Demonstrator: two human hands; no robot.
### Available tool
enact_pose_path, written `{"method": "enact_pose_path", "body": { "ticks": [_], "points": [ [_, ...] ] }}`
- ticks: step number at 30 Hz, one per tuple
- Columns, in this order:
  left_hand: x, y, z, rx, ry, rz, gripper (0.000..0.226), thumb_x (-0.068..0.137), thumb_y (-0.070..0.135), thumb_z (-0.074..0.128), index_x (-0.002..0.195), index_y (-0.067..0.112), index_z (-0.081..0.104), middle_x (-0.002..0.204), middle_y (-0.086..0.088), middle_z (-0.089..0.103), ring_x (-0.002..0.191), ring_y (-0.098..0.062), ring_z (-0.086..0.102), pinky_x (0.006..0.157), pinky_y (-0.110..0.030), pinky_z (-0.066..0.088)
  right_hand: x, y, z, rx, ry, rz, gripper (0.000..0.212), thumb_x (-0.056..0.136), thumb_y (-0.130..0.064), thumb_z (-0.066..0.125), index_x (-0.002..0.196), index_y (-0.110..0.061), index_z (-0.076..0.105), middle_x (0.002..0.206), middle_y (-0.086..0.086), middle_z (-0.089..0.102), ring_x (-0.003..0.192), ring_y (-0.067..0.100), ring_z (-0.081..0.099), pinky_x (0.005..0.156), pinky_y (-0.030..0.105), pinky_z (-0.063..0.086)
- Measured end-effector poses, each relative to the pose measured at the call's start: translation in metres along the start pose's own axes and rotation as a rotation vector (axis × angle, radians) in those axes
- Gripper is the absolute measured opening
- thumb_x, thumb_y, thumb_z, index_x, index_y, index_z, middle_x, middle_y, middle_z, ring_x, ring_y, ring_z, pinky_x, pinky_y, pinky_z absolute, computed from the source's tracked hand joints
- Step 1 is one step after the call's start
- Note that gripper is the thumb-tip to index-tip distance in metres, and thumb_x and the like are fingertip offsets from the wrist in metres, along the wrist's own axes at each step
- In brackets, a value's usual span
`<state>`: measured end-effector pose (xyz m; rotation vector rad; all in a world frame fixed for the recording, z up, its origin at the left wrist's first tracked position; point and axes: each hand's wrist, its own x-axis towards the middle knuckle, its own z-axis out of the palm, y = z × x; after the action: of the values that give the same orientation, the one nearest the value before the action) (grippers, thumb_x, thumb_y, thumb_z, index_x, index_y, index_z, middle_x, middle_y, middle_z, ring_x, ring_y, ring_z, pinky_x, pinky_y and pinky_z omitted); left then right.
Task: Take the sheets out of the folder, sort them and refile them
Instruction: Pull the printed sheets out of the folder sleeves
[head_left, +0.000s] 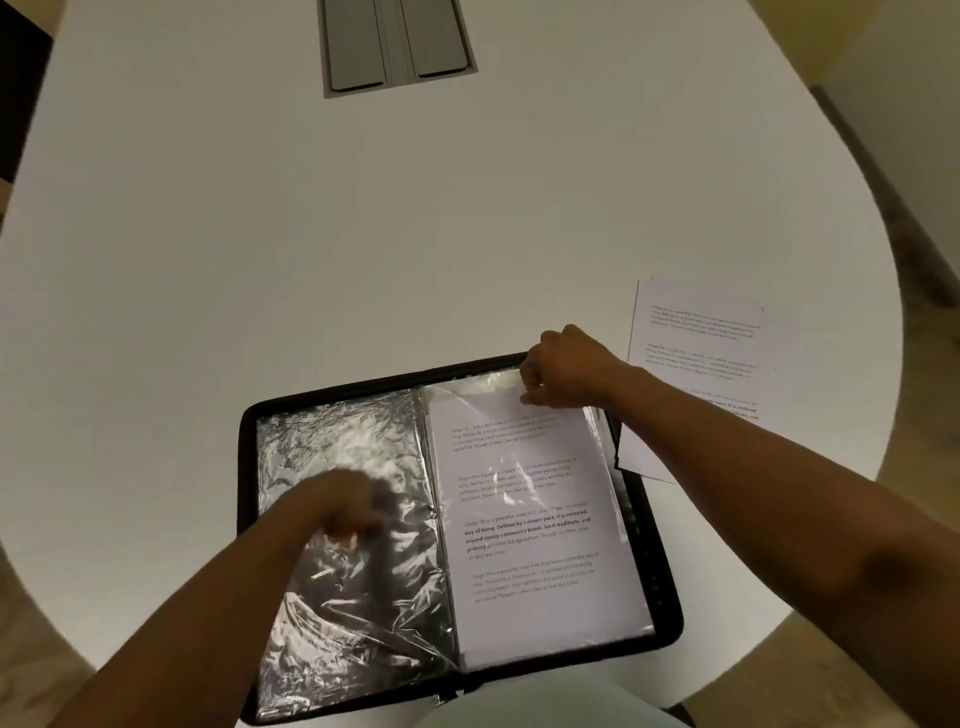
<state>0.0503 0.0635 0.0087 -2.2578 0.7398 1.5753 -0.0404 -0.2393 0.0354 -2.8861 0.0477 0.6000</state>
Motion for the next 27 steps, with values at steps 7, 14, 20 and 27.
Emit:
{"method": "enact_pose_path", "body": {
  "ticks": [7,14,20,27],
  "points": [
    [0.024,0.065,-0.017,-0.311,0.920,0.580,0.039,0.085,0.032,0.062,0.124,0.026,0.057,0.124,0.004,0.055,0.112,-0.014,0.051,0.086,-0.030,0.044,-0.009,-0.029,0.000,0.080,0.110,-0.251,0.020,0.089,-0.038,0.065,0.097,-0.020,0.069,0.093,-0.004,0.069,0.083,0.015,0.063,0.081,0.029,0.048],
    [0.029,0.092,-0.015,-0.142,0.967,0.600,0.014,0.088,0.033,0.061,0.098,0.024,0.066,0.104,0.006,0.062,0.102,-0.013,0.049,0.077,-0.030,0.046,-0.011,-0.023,-0.019,0.110,-0.098,-0.033,0.047,0.097,-0.053,0.045,0.081,-0.014,0.065,0.068,-0.002,0.061,0.058,0.009,0.053,0.063,0.028,0.047],
    [0.024,0.097,-0.010,-0.144,0.925,0.578,0.021,0.093,0.023,0.053,0.110,0.019,0.065,0.105,0.003,0.064,0.101,-0.014,0.053,0.073,-0.024,0.040,0.015,-0.030,-0.021,-0.129,-0.274,0.079,0.014,0.087,-0.008,0.067,0.100,-0.012,0.064,0.087,0.002,0.061,0.067,0.015,0.057,0.067,0.030,0.054],
    [0.027,0.096,-0.012,-0.109,0.922,0.534,0.026,0.096,0.023,0.046,0.113,0.019,0.066,0.110,0.002,0.065,0.102,-0.016,0.054,0.074,-0.028,0.043,0.030,-0.040,-0.001,-0.250,-0.232,0.110,0.029,0.086,-0.014,0.069,0.113,-0.011,0.059,0.075,-0.002,0.044,0.076,0.018,0.050,0.069,0.031,0.043]
  ]
}}
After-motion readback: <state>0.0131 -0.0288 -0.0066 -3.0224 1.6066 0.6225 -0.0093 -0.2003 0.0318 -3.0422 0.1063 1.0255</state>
